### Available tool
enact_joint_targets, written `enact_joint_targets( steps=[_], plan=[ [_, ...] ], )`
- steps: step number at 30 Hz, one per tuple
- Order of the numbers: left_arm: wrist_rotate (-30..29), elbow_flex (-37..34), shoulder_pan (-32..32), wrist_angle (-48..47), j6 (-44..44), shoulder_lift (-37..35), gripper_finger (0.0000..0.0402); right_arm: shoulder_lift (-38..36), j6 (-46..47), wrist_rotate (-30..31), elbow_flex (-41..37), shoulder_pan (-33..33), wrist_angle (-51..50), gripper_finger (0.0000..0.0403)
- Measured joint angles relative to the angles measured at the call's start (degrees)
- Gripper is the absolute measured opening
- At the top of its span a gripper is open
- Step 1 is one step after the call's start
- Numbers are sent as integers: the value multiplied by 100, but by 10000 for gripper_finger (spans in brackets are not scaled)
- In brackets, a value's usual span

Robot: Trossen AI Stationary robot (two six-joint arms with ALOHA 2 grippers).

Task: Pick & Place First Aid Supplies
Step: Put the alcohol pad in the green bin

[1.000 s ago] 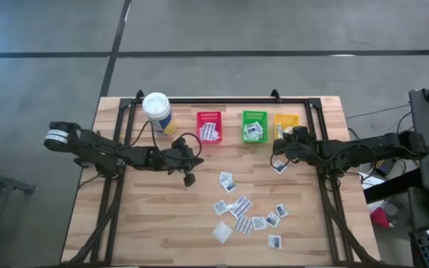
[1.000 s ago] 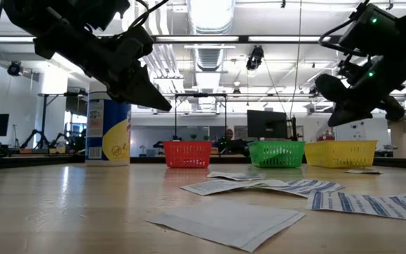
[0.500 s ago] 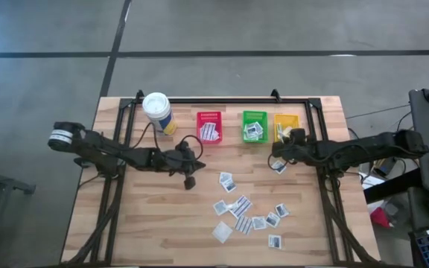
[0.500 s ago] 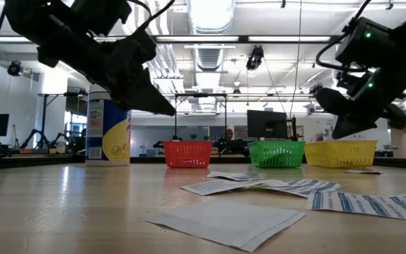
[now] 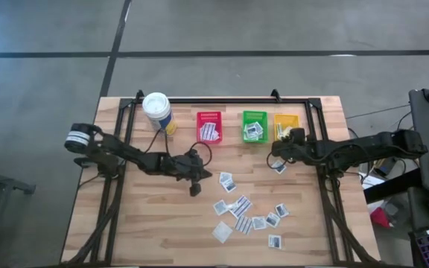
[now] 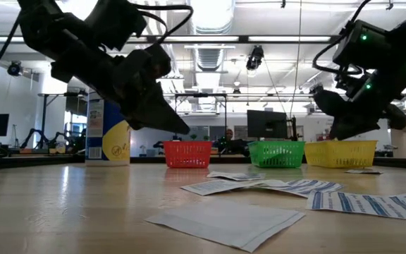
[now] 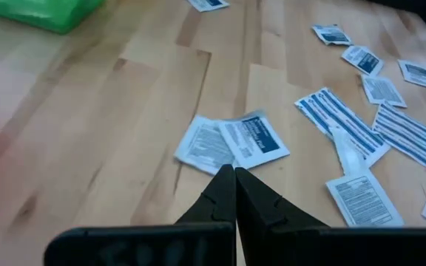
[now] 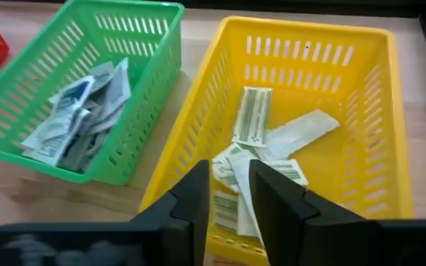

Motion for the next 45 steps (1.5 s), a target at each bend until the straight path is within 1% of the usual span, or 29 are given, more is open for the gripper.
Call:
enact_joint_targets(
  steps=[4,8,10,13,16,19,24,27,33,39,45],
  plan=[
    [72,252,-129,35,114,295,0,-70,-6,-49,224,24,39,109],
    [246,501,-309,215,256,679,0,-18,-336,-293,529,318,94,114],
    [275,622,-406,237,370,835,0,35,-440,-228,606,564,242,112],
    [289,806,-498,236,480,1021,0,155,-576,26,688,953,497,105],
    [425,931,-525,241,495,1137,0,281,-530,87,795,1243,596,99],
    [790,1012,-529,232,494,1214,0,420,-335,93,894,1482,610,92],
    [1638,1107,-548,227,415,1302,0,701,70,87,1040,1838,640,83],
    [1857,1166,-599,227,337,1361,0,942,147,59,1224,2028,657,77],
    [1876,1274,-747,239,269,1572,0,1563,75,-44,1707,2276,672,69],
    [1872,1252,-851,216,158,1689,0,2166,-42,-80,2125,2295,662,68],
    [1864,1253,-951,95,149,1698,0,2552,31,-440,2370,2295,661,68]
  ],
)
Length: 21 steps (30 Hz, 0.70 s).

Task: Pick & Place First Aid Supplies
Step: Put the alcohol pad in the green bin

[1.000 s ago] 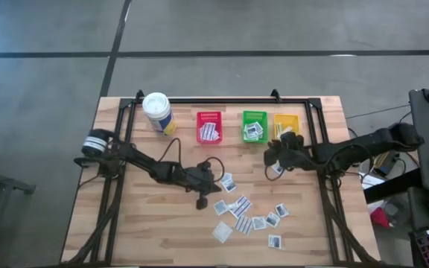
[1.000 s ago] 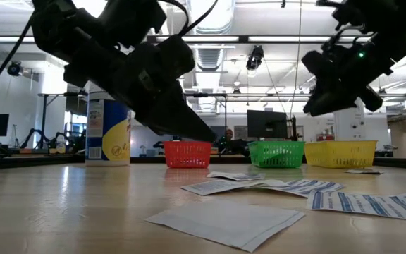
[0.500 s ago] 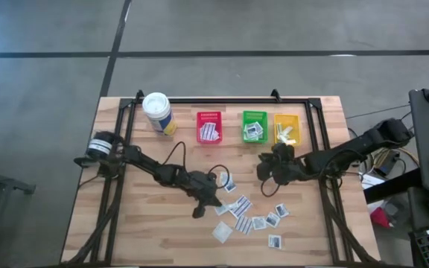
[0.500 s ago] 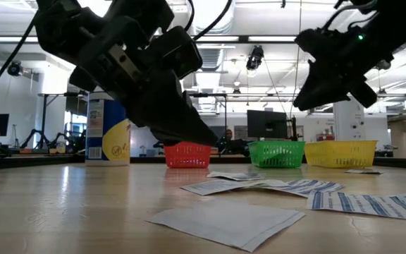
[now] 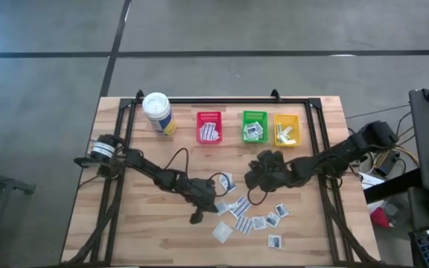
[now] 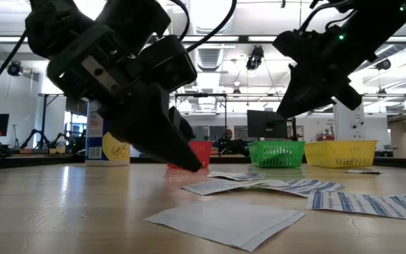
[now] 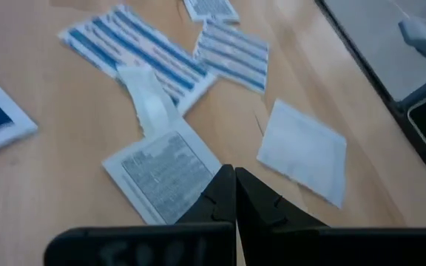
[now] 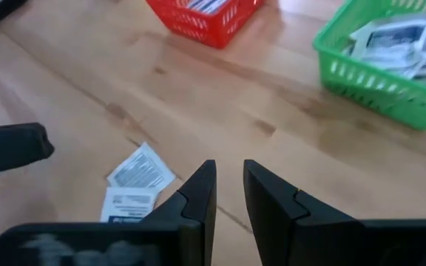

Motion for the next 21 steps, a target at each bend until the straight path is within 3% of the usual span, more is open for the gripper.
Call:
enact_joint_targets(
  steps=[7,17,21],
  plan=[
    [-102,-3,17,-14,39,197,0,93,151,-163,49,93,385,68],
    [-158,6,157,164,35,387,0,418,-508,-1136,44,177,1793,68],
    [-562,6,245,82,4,385,0,746,-657,-1552,46,177,2200,68]
  ],
)
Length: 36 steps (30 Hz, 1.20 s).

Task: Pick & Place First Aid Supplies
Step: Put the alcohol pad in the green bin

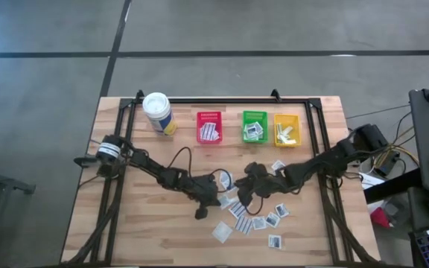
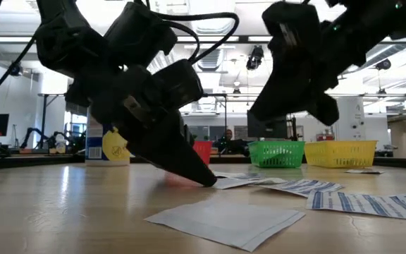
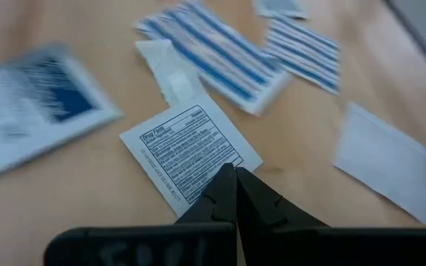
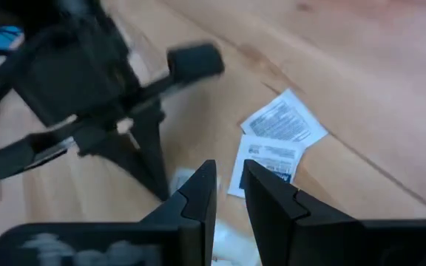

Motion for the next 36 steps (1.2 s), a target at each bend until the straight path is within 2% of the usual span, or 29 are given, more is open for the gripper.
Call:
enact_joint_targets(
  steps=[4,11,21,28,36],
  plan=[
    [-438,0,59,-56,-122,-2,0,302,187,-35,-2,-4,201,68],
    [-472,-4,70,-73,-297,0,0,623,293,-39,89,-11,336,71],
    [-467,-13,68,-2,-308,9,0,1051,507,-291,343,-157,371,105],
    [-463,-15,68,-2,-293,11,0,1465,541,-631,630,-160,382,105],
    [-460,-54,65,-4,-284,13,0,1608,538,-731,721,-162,228,109]
  ],
)
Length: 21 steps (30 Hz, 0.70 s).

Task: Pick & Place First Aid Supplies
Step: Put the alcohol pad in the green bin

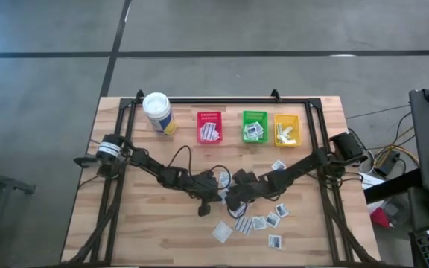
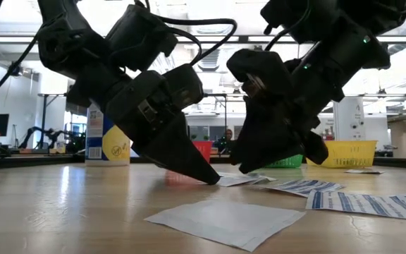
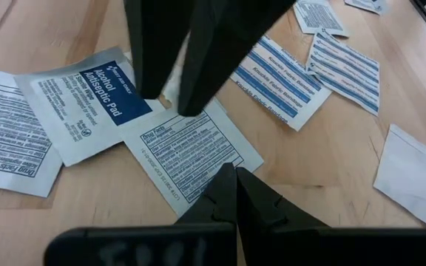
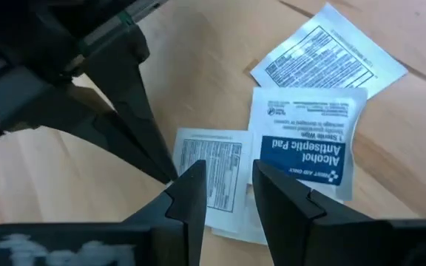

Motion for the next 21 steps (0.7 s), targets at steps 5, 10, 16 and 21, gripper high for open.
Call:
enact_joint_targets(
  steps=[5,10,16,21],
  plan=[
    [-8,-36,-2,68,4,2,0,77,100,-170,-63,-5,26,109],
    [-25,-38,-2,68,62,2,0,73,235,-259,-74,-21,65,109],
    [-45,-38,-2,68,173,2,0,83,423,-453,-76,-52,95,109],
    [-59,-49,-2,72,222,2,0,86,441,-796,-81,-66,219,109]
  ],
)
